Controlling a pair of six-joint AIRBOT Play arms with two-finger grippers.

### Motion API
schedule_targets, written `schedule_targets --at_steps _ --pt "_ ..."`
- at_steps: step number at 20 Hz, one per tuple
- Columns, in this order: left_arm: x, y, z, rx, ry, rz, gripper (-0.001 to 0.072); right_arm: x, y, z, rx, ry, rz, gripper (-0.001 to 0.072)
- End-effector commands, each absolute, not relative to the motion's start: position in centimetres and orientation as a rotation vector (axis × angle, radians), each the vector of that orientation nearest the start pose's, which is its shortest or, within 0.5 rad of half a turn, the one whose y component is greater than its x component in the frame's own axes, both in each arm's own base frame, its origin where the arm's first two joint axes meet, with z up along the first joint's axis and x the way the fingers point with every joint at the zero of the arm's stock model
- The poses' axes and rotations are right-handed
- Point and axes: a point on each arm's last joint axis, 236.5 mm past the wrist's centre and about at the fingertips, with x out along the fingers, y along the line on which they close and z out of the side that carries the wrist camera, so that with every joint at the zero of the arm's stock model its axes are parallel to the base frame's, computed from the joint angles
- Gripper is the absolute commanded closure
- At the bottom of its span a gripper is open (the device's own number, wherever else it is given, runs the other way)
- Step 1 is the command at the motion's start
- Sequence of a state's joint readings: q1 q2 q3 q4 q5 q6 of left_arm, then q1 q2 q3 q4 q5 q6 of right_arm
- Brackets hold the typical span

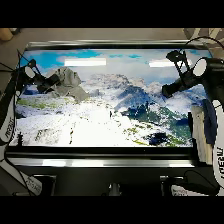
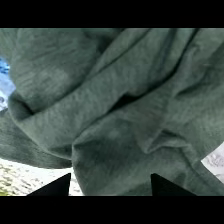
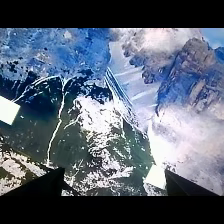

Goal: Fold the shirts.

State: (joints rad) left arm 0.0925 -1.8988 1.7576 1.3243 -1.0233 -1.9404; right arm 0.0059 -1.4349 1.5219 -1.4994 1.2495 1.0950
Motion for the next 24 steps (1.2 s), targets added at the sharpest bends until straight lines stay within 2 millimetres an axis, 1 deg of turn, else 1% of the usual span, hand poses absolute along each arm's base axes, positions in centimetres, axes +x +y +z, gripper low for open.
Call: schedule_targets --at_steps 1,2,3,4,5,6,7,8,9,10,11,12,13,14,15,16,17,18,19,20,21,22,23,24 --pt "55.9 -1.0 -8.7 -0.722 1.239 0.146 0.0097 44.6 2.0 6.8 -0.36 1.145 0.335 0.0027" --pt "55.9 -1.4 -9.1 -0.718 1.245 0.142 0.0124 44.6 2.0 7.0 -0.361 1.14 0.334 0.0027" --pt "56.1 -1.6 -9.1 -0.716 1.239 0.139 0.0339 44.6 2.0 7.5 -0.363 1.125 0.33 0.0027" --pt "56.4 -1.7 -8.4 -0.716 1.222 0.123 0.0664 44.7 2.0 8.3 -0.367 1.097 0.323 0.0027" --pt "57.0 -2.5 -6.8 -0.712 1.19 0.061 0.068 44.8 1.7 9.4 -0.377 1.065 0.309 0.0027" --pt "57.9 -3.3 -4.2 -0.696 1.132 -0.015 0.0681 44.8 1.4 10.8 -0.402 1.025 0.295 0.0026" --pt "59.0 -4.2 -0.1 -0.648 1.041 -0.107 0.0682 44.8 0.8 12.7 -0.429 0.973 0.264 0.0023" --pt "59.5 -5.4 4.7 -0.57 0.943 -0.196 0.0682 44.7 0.2 14.9 -0.455 0.916 0.231 0.0019" --pt "59.1 -6.8 10.4 -0.472 0.837 -0.272 0.0682 44.2 -0.5 17.6 -0.481 0.85 0.19 0.0018" --pt "57.9 -8.4 16.0 -0.392 0.739 -0.333 0.0682 43.5 -1.1 20.3 -0.504 0.786 0.151 0.0018" --pt "55.6 -10.3 21.8 -0.327 0.641 -0.391 0.0682 42.4 -1.6 23.2 -0.523 0.715 0.117 0.0018" --pt "52.9 -12.2 26.5 -0.272 0.561 -0.446 0.0682 41.1 -1.8 25.7 -0.532 0.655 0.092 0.0019" --pt "49.7 -14.5 30.8 -0.217 0.484 -0.509 0.0682 39.5 -1.8 28.0 -0.526 0.6 0.074 0.0021" --pt "46.9 -16.6 33.8 -0.187 0.434 -0.564 0.0682 38.0 -1.8 29.7 -0.514 0.562 0.061 0.0022" --pt "44.0 -18.9 36.2 -0.167 0.389 -0.627 0.0682 36.4 -1.8 31.0 -0.508 0.535 0.052 0.0023" --pt "41.7 -21.1 37.7 -0.152 0.361 -0.686 0.0682 34.8 -1.9 31.8 -0.502 0.526 0.047 0.0023" --pt "39.5 -23.6 38.5 -0.14 0.349 -0.752 0.0682 33.1 -1.9 32.4 -0.487 0.525 0.04 0.0022" --pt "37.8 -26.1 38.7 -0.128 0.353 -0.817 0.0682 31.7 -2.0 32.8 -0.484 0.524 0.035 0.0022" --pt "36.7 -28.3 38.0 -0.112 0.37 -0.866 0.0682 30.3 -2.2 33.3 -0.485 0.518 0.026 0.0023" --pt "35.8 -30.3 36.4 -0.085 0.405 -0.903 0.0682 29.1 -2.5 33.7 -0.482 0.513 0.011 0.0023" --pt "35.1 -32.5 33.8 -0.05 0.462 -0.935 0.0682 28.2 -2.8 34.0 -0.487 0.514 -0.002 0.0023" --pt "34.5 -34.6 30.7 -0.026 0.532 -0.967 0.0682 27.4 -3.2 33.9 -0.489 0.525 -0.014 0.0023" --pt "33.6 -36.8 26.6 -0.003 0.627 -1.001 0.0682 26.7 -3.3 33.6 -0.485 0.546 -0.018 0.0023" --pt "32.7 -38.8 21.8 0.023 0.733 -1.027 0.0682 26.2 -3.5 32.9 -0.476 0.582 -0.019 0.0023"
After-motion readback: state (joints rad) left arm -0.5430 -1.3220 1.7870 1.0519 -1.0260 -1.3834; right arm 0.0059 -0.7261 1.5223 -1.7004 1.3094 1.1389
